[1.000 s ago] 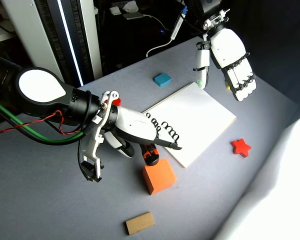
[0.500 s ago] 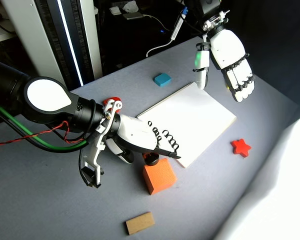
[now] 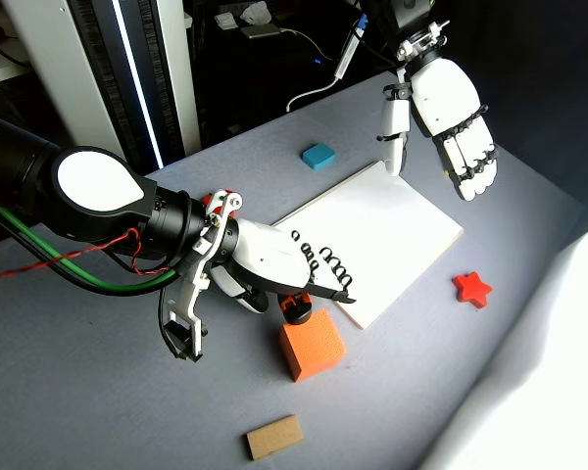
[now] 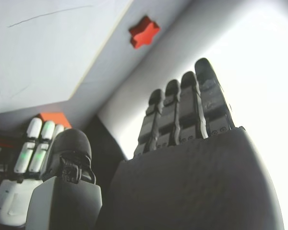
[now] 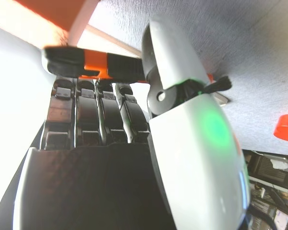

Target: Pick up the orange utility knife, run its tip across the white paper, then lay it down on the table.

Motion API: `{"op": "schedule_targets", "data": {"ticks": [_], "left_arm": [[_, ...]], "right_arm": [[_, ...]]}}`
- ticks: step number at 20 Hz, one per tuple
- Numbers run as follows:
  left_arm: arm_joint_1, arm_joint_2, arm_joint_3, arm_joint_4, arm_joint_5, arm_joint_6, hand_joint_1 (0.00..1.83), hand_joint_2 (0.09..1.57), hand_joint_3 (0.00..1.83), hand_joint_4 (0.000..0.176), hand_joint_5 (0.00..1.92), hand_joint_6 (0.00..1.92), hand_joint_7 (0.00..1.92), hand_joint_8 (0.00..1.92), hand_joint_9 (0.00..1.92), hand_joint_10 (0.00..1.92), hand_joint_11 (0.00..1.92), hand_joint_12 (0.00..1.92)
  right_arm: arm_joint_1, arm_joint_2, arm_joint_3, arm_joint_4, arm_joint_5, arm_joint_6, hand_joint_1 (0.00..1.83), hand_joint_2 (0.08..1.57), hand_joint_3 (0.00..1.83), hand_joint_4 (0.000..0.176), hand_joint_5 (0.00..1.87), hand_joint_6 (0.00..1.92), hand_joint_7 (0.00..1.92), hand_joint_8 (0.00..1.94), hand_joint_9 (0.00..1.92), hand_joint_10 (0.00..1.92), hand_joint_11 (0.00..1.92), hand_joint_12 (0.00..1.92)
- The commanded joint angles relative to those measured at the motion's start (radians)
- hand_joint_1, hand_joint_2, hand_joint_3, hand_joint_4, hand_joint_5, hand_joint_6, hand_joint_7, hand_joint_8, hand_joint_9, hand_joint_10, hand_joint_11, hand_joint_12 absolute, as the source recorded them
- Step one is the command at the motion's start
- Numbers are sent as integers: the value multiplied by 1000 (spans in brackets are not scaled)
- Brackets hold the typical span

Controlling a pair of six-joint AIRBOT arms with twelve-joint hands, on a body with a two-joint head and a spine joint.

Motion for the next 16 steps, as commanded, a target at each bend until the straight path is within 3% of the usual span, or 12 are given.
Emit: {"op": "schedule_targets", "data": {"ticks": [1, 5, 7, 8, 9, 10, 11, 13, 14, 15, 16], "left_arm": [[-5, 0, 7, 57, -62, 0, 13, 1267, 0, 0, 0, 0, 45, 5, 44, 10, 0, 320], [-5, -2, 10, 57, -62, 0, 27, 1264, 0, 0, 0, 0, 59, 4, 63, 11, 0, 377], [-5, -3, 10, 57, -62, 0, 28, 1264, 0, 0, 0, 0, 59, 4, 63, 11, 0, 378], [-5, -3, 10, 57, -62, 0, 14, 1267, 0, 0, 0, 0, 64, 3, 72, 11, 0, 417], [-5, -3, 10, 57, -62, 0, 11, 1268, 0, 0, 0, 0, 65, 3, 75, 10, 0, 425], [-5, -3, 10, 57, -62, 0, 9, 1272, 2, 0, 0, 0, 70, 3, 84, 11, 0, 499], [-5, -3, 10, 57, -62, 0, 13, 1271, 0, 0, 0, 0, 75, 3, 89, 10, 0, 527], [-5, -3, 10, 57, -62, 0, 14, 1270, 0, 0, 0, 0, 76, 3, 90, 9, 0, 534], [-5, -3, 11, 57, -62, 0, 21, 1266, 0, 0, 3, 1, 90, 5, 112, 14, 0, 600], [-5, -3, 11, 57, -62, 0, 21, 1266, 0, 0, 3, 1, 93, 6, 117, 15, 0, 614], [-4, -3, 12, 57, -62, 0, 21, 1266, 0, 0, 4, 1, 94, 5, 118, 15, 0, 617]], "right_arm": [[2, 1, 5, -16, 15, 20, 1265, 1179, 19, 0, 0, 0, 0, 0, 0, 0, 0, 0], [8, -7, 29, -266, 61, 284, 1225, 1224, 40, 0, 17, 7, 0, 0, 1, 0, 0, 0], [10, -12, 40, -271, 69, 293, 1225, 1224, 40, 0, 17, 7, 0, 0, 1, 0, 0, 0], [12, -15, 46, -271, 73, 294, 1286, 1153, 3, 0, 359, 616, 403, 687, 341, 782, 72, 1171], [14, -20, 53, -271, 74, 296, 1279, 1157, 3, 0, 353, 958, 422, 1013, 347, 1126, 52, 1589], [16, -24, 60, -271, 74, 297, 1136, 1232, 123, 0, 609, 1403, 552, 1547, 418, 1706, 288, 1855], [18, -32, 70, -271, 75, 298, 1102, 1159, 369, 0, 644, 1523, 575, 1759, 501, 1878, 409, 1908], [20, -41, 85, -271, 76, 300, 1101, 1070, 573, 0, 665, 1576, 598, 1832, 527, 1919, 447, 1920], [19, -43, 88, -271, 76, 300, 1358, 1036, 596, 24, 1110, 1852, 1191, 1919, 1180, 1921, 1026, 1921], [18, -43, 88, -271, 76, 299, 1432, 1004, 635, 146, 1236, 1907, 1361, 1937, 1366, 1921, 1195, 1921], [17, -43, 87, -271, 76, 297, 1449, 996, 645, 170, 1266, 1918, 1399, 1940, 1409, 1921, 1233, 1921]]}}
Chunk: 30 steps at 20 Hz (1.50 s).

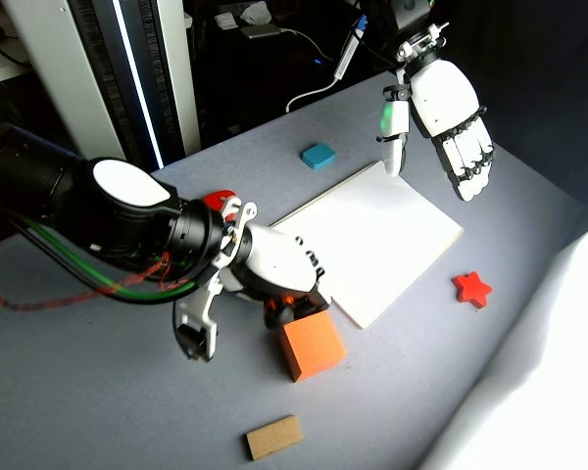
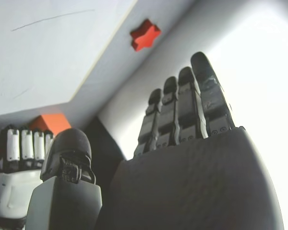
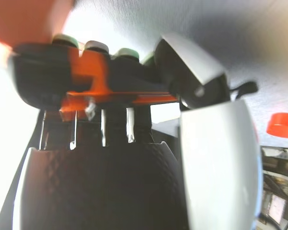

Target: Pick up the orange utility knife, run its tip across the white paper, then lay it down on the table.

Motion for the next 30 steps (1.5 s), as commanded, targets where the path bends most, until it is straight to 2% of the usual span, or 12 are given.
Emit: {"op": "schedule_targets", "data": {"ticks": [1, 2, 4, 10, 11, 16, 17, 20, 22, 24, 27, 30], "left_arm": [[-5, 4, 8, 55, -61, 0, 10, 1271, 1, 0, 0, 0, 84, 1, 109, 10, 0, 608], [-5, 4, 8, 55, -61, 0, 10, 1272, 1, 0, 0, 0, 78, 0, 106, 6, 0, 593], [-6, 4, 9, 55, -61, 0, 19, 1269, 0, 0, 0, 0, 81, 1, 105, 4, 0, 563], [-6, 4, 9, 55, -61, -3, 32, 1268, 0, 0, 0, 0, 92, 4, 110, 5, 0, 545], [-6, 4, 9, 55, -61, -3, 15, 1270, 0, 0, 0, 0, 83, 3, 109, 3, 0, 594], [-6, 3, 11, 55, -61, -3, 13, 1270, 0, 0, 0, 0, 82, 2, 109, 3, 0, 599], [-6, 3, 11, 55, -61, -3, 13, 1271, 0, 0, 0, 0, 82, 2, 109, 2, 0, 599], [-8, 2, 13, 55, -61, -3, 13, 1271, 0, 0, 0, 0, 82, 2, 109, 2, 0, 600], [-9, 2, 15, 55, -61, -3, 13, 1271, 0, 0, 0, 0, 82, 2, 110, 2, 0, 601], [-10, 1, 19, 55, -61, -3, 13, 1271, 0, 0, 0, 0, 83, 2, 110, 2, 0, 601], [-15, -1, 24, 55, -61, -3, 13, 1271, 0, 0, 0, 0, 83, 1, 110, 2, 0, 602], [-18, -4, 26, 55, -61, -3, 13, 1271, 0, 0, 0, 0, 83, 1, 110, 2, 0, 602]], "right_arm": [[4, 4, -2, 11, -17, -8, 1499, 886, 831, 175, 1399, 1920, 1613, 1941, 1673, 1921, 1627, 1921], [4, 5, -2, 11, -17, -8, 1518, 818, 957, 176, 1426, 1921, 1689, 1941, 1769, 1921, 1783, 1921], [9, 11, -4, 11, -14, -11, 1534, 754, 1066, 176, 1439, 1921, 1725, 1941, 1808, 1921, 1840, 1921], [33, 54, -41, 11, -3, -4, 1533, 739, 1089, 176, 1441, 1921, 1725, 1941, 1817, 1921, 1844, 1921], [37, 59, -48, 11, -11, 7, 1549, 748, 1090, 176, 1439, 1921, 1718, 1941, 1802, 1921, 1844, 1921], [63, 59, -77, 11, -141, 71, 1550, 749, 1089, 176, 1439, 1921, 1717, 1941, 1801, 1921, 1844, 1921], [68, 30, -77, 11, -268, 71, 1550, 750, 1089, 176, 1438, 1921, 1717, 1941, 1801, 1921, 1843, 1921], [72, -16, -76, 11, -439, 105, 1550, 750, 1088, 176, 1438, 1921, 1717, 1941, 1801, 1921, 1843, 1921], [78, -40, -76, 11, -484, 124, 1550, 750, 1088, 176, 1438, 1921, 1717, 1941, 1800, 1921, 1843, 1921], [88, -88, -76, 11, -602, 188, 1550, 750, 1088, 176, 1438, 1921, 1717, 1941, 1800, 1921, 1843, 1921], [98, -137, -76, 11, -677, 193, 1550, 750, 1087, 176, 1438, 1921, 1716, 1941, 1800, 1921, 1843, 1921], [96, -176, -76, -13, -686, 185, 1550, 751, 1087, 176, 1438, 1921, 1716, 1941, 1800, 1921, 1843, 1921]]}}
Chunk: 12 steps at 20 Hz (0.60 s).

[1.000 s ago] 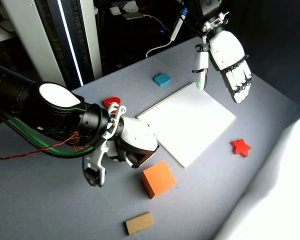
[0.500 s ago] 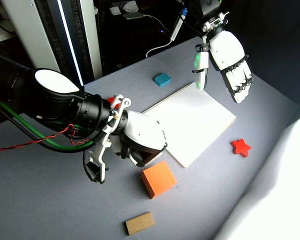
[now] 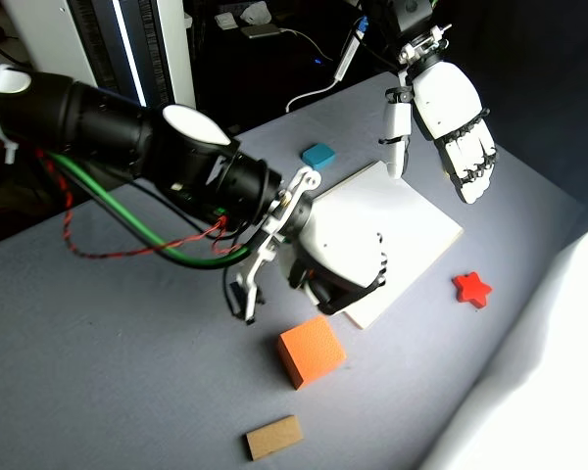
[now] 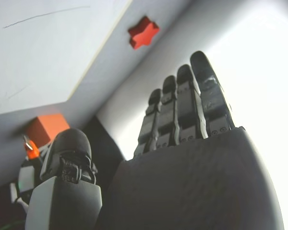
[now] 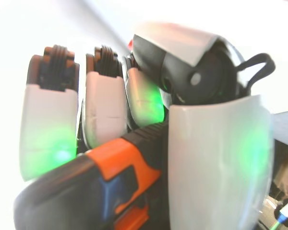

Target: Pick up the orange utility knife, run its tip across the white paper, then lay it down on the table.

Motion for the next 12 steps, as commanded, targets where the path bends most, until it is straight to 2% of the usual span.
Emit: {"op": "schedule_targets", "data": {"ticks": [1, 6, 9, 12], "left_arm": [[-10, 1, 6, 56, -63, 0, 13, 1271, 0, 0, 0, 0, 83, 1, 110, 2, 0, 602], [-8, 0, 8, 55, -63, -2, 29, 1264, 0, 0, 9, 3, 114, 7, 140, 10, 0, 623], [-8, 0, 14, 47, -73, -4, 43, 1262, 0, 0, 15, 2, 121, 2, 154, 8, 0, 686], [-1, 0, 21, 44, -72, -4, 34, 1265, 1, 0, 16, 2, 126, 2, 154, 6, 0, 683]], "right_arm": [[4, -2, -2, -83, -47, 14, 1550, 751, 1087, 176, 1438, 1921, 1716, 1941, 1800, 1921, 1843, 1921], [-34, -44, 6, -170, -53, 67, 1552, 719, 1108, 176, 1368, 1921, 1640, 1941, 1728, 1921, 1791, 1921], [-60, -88, 51, -280, -84, 140, 1537, 743, 1115, 176, 1391, 1921, 1643, 1941, 1723, 1921, 1785, 1921], [-78, -118, 94, -345, -82, 169, 1537, 735, 1103, 176, 1397, 1921, 1641, 1941, 1724, 1921, 1790, 1921]]}}
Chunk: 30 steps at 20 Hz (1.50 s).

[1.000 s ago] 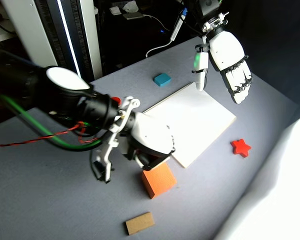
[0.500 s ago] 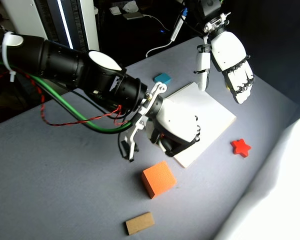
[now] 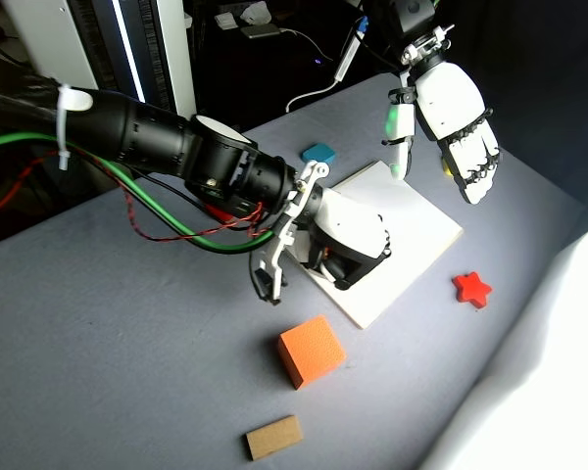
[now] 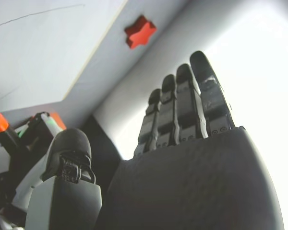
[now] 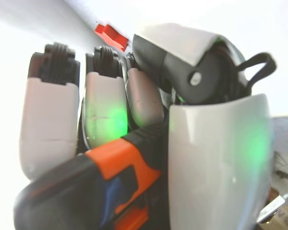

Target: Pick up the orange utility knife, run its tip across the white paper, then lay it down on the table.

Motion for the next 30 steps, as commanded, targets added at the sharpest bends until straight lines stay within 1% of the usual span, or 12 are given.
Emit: {"op": "schedule_targets", "data": {"ticks": [1, 3, 4, 6, 8, 15, 17, 25, 27, 28, 29, 30], "left_arm": [[-4, 6, 6, 53, -58, -3, 9, 1269, 2, 0, 2, 0, 109, 3, 144, 1, 0, 631], [8, 6, 5, 53, -36, -2, 46, 1265, 0, 0, 17, 6, 111, 4, 143, 1, 0, 620], [10, 6, 5, 53, -31, -2, 51, 1264, 0, 0, 3, 0, 88, 5, 112, 5, 0, 521], [12, 5, 4, 53, -27, -2, 48, 1265, 0, 0, 0, 0, 84, 3, 104, 4, 0, 482], [13, 5, 4, 53, -28, -2, 50, 1264, 0, 0, 0, 0, 100, 6, 130, 11, 0, 571], [17, 5, 5, 53, -28, -3, 39, 1267, 0, 0, 26, 9, 114, 13, 127, 7, 0, 589], [16, 5, 5, 53, -28, -3, 43, 1266, 0, 0, 49, 10, 153, 11, 169, 15, 0, 740], [15, 5, 5, 53, -32, -3, 53, 1267, 0, 0, 46, 3, 148, 3, 162, 6, 0, 685], [15, 5, 6, 53, -32, -3, 101, 1255, 0, 0, 257, 26, 365, 14, 321, 29, 0, 898], [15, 5, 6, 53, -32, -3, 100, 1257, 1, 0, 291, 26, 395, 13, 351, 33, 0, 951], [15, 5, 6, 53, -32, -3, 108, 1255, 0, 0, 310, 26, 419, 15, 373, 35, 0, 989], [15, 5, 6, 53, -32, -3, 110, 1254, 0, 0, 315, 25, 424, 15, 379, 36, 0, 996]], "right_arm": [[-4, 0, 5, -71, -56, 7, 1539, 755, 1086, 176, 1373, 1921, 1631, 1941, 1716, 1921, 1778, 1921], [-18, -8, 24, -171, -39, 52, 1529, 760, 1080, 176, 1356, 1921, 1617, 1941, 1707, 1921, 1771, 1921], [-21, -9, 27, -185, -36, 58, 1528, 781, 1066, 176, 1371, 1921, 1642, 1941, 1737, 1921, 1800, 1921], [-29, -12, 34, -220, -30, 70, 1528, 787, 1061, 176, 1375, 1921, 1649, 1941, 1745, 1921, 1808, 1921], [-36, -12, 43, -279, -27, 96, 1525, 790, 1054, 176, 1361, 1921, 1651, 1941, 1748, 1921, 1807, 1921], [-49, 8, 45, -399, -29, 155, 1505, 798, 1058, 176, 1311, 1921, 1643, 1941, 1742, 1921, 1804, 1921], [-50, 20, 45, -401, -33, 157, 1512, 788, 1048, 176, 1320, 1921, 1643, 1941, 1742, 1921, 1805, 1921], [-53, 68, 36, -421, -33, 190, 1497, 803, 1035, 176, 1318, 1921, 1642, 1941, 1738, 1921, 1800, 1921], [-46, 68, 31, -421, -49, 221, 1497, 808, 1038, 176, 1282, 1921, 1642, 1941, 1740, 1921, 1798, 1921], [-38, 71, 24, -421, -60, 239, 1118, 709, 1329, 0, 949, 1921, 1616, 1941, 1721, 1921, 1779, 1921], [-27, 81, 11, -421, -63, 251, 1393, 769, 1151, 0, 1157, 1921, 1615, 1941, 1720, 1921, 1777, 1921], [-15, 96, -9, -421, -60, 261, 1467, 792, 1075, 38, 1229, 1921, 1617, 1941, 1723, 1921, 1779, 1921]]}}
